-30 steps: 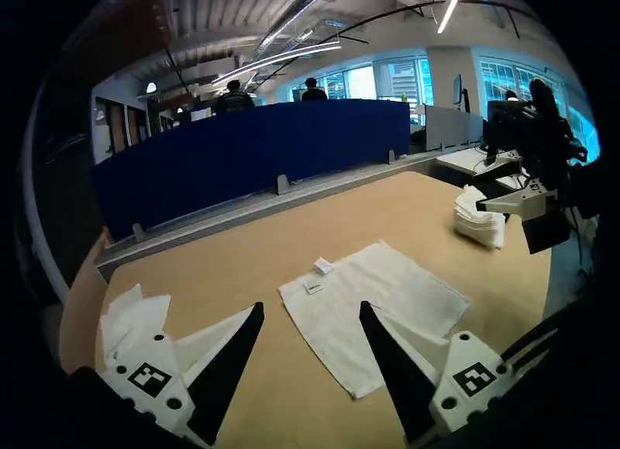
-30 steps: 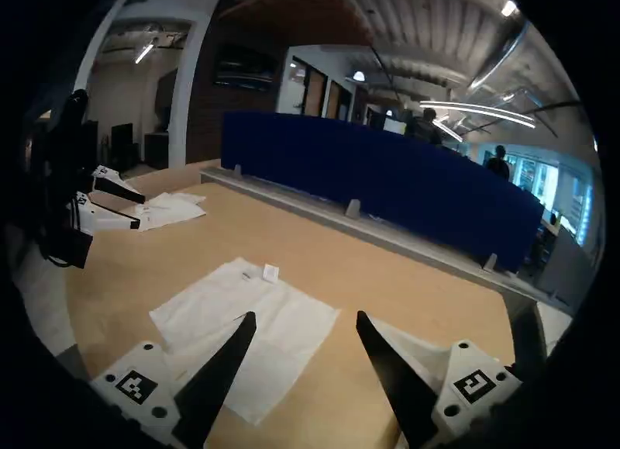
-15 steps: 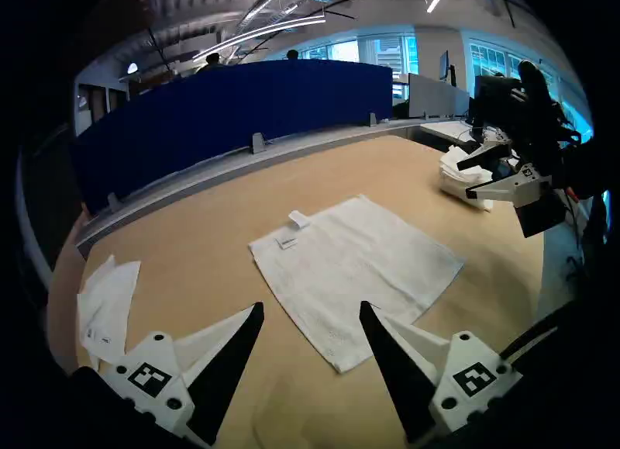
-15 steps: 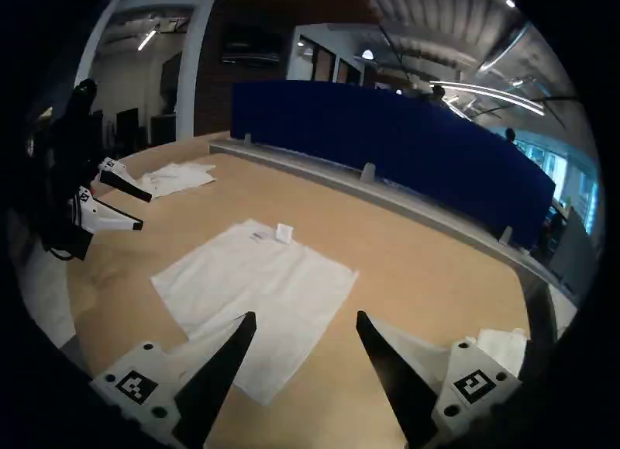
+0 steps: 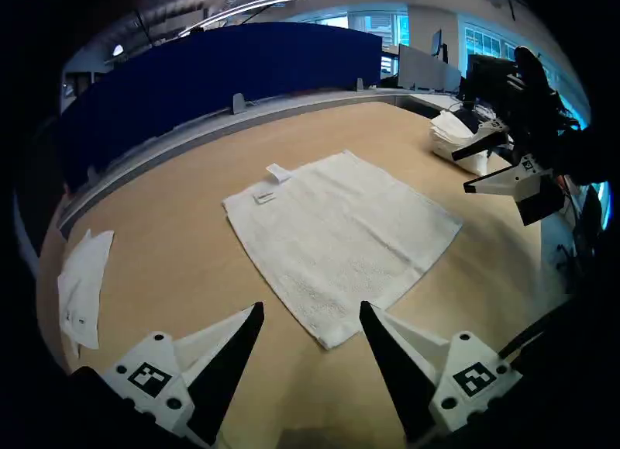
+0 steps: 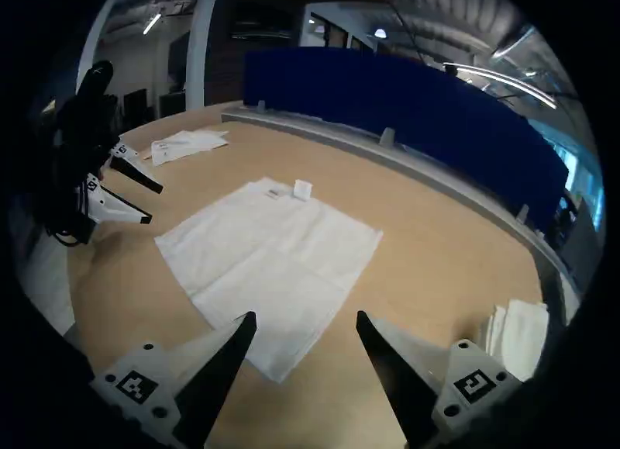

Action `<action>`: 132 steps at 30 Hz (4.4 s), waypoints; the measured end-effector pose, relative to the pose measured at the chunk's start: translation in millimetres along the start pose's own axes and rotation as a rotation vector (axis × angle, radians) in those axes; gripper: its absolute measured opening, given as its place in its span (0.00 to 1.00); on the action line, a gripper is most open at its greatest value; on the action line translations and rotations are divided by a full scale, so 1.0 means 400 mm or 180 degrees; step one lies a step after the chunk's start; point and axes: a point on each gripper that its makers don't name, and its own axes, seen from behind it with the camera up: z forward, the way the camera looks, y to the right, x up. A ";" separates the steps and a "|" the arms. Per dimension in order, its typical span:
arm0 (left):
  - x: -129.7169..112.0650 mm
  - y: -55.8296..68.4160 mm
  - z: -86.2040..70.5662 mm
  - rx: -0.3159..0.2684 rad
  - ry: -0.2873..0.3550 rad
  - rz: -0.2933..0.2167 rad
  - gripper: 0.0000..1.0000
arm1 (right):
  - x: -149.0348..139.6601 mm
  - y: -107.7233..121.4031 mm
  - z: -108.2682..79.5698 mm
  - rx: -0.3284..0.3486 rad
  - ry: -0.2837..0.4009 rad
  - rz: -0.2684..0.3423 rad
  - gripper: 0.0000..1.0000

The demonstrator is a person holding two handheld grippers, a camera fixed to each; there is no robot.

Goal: Fold towel

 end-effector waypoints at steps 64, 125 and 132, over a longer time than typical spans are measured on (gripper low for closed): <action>-0.122 0.018 0.071 -0.0092 -0.0727 -0.0031 0.08 | -0.187 -0.075 0.045 0.0334 -0.0724 0.0158 0.12; -0.022 0.150 -0.210 -0.0227 -0.0591 -0.0645 0.07 | -0.023 -0.131 -0.233 0.0555 -0.0501 0.0096 0.10; -0.005 0.137 -0.208 -0.0210 -0.0561 -0.0670 0.07 | -0.007 -0.115 -0.226 0.0525 -0.0472 0.0098 0.10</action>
